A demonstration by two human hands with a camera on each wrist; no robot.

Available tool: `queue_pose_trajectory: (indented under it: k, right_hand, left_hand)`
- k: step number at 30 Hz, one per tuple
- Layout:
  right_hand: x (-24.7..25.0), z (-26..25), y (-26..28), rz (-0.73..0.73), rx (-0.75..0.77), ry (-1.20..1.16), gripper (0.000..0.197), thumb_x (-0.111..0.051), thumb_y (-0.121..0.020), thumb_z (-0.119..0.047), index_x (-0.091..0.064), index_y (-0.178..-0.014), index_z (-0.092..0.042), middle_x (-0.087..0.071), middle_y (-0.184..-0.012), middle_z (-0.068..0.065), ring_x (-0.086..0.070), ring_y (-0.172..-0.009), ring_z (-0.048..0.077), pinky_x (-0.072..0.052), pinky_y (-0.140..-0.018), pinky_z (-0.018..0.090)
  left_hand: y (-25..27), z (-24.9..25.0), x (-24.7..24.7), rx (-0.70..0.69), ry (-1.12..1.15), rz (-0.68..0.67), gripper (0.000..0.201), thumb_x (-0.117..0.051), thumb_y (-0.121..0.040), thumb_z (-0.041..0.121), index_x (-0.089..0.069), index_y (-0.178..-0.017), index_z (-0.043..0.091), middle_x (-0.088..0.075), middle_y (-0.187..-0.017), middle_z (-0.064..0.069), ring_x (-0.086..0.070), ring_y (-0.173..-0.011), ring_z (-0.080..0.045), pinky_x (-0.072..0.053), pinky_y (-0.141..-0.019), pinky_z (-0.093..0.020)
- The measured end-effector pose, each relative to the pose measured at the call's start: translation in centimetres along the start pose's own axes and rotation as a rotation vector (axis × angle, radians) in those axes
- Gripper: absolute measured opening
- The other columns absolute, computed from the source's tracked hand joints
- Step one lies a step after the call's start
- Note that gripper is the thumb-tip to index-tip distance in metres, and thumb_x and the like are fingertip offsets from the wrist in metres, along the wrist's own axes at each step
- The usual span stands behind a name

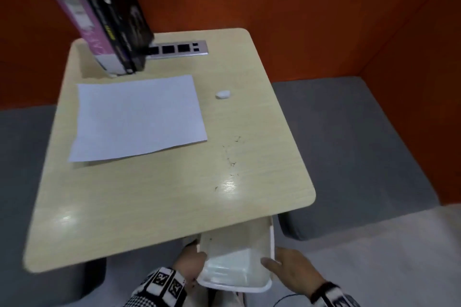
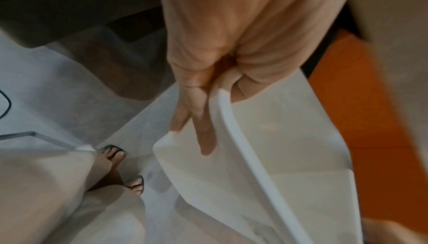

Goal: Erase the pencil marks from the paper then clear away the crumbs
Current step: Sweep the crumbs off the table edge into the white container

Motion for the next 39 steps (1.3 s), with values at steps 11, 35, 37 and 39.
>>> queue_pose_trajectory:
  k: [11, 35, 37, 39]
  right_hand:
    - [14.0, -15.8, -3.2, 0.312, 0.343, 0.211, 0.073, -0.023, -0.093, -0.059, 0.008, -0.147, -0.020, 0.009, -0.156, -0.008, 0.007, -0.142, 0.006, 0.003, -0.117, 0.039]
    - [10.5, -13.0, -6.1, 0.304, 0.299, 0.655, 0.085, 0.004, -0.079, -0.073, 0.023, -0.142, -0.019, 0.033, -0.148, -0.003, 0.024, -0.139, 0.013, 0.020, -0.106, 0.056]
    - [10.2, -13.3, -6.3, 0.286, 0.310, 0.671, 0.082, -0.001, -0.084, -0.073, 0.026, -0.140, -0.020, 0.034, -0.148, -0.002, 0.026, -0.139, 0.014, 0.019, -0.109, 0.057]
    - [6.8, -13.6, -4.8, 0.197, 0.432, 0.751, 0.083, -0.007, -0.085, -0.073, 0.027, -0.139, -0.021, 0.032, -0.149, -0.001, 0.027, -0.139, 0.015, 0.018, -0.109, 0.057]
  left_hand:
    - [5.1, 1.1, 2.4, 0.137, 0.239, -0.134, 0.028, -0.039, -0.095, -0.001, -0.056, -0.116, 0.001, -0.067, -0.107, -0.019, -0.068, -0.088, -0.031, -0.057, -0.058, -0.033]
    - [8.4, 2.5, 3.1, 0.186, 0.364, -0.061, 0.015, -0.041, -0.091, -0.009, -0.050, -0.082, -0.003, -0.057, -0.080, -0.020, -0.063, -0.069, -0.030, -0.056, -0.047, -0.034]
    - [8.7, 2.5, 3.3, 0.196, 0.375, -0.062, 0.017, -0.041, -0.091, -0.010, -0.049, -0.079, 0.000, -0.057, -0.081, -0.019, -0.064, -0.073, -0.029, -0.056, -0.048, -0.032]
    - [8.8, 2.3, 3.7, 0.207, 0.369, -0.065, 0.015, -0.040, -0.091, -0.009, -0.049, -0.084, 0.000, -0.057, -0.082, -0.017, -0.065, -0.075, -0.026, -0.056, -0.047, -0.030]
Point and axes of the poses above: each hand's wrist, its own y-axis away from the middle knuckle, its own x-axis out of the back of the hand, z = x × y, the point moved 1 cm from there along -y, towards the middle knuckle
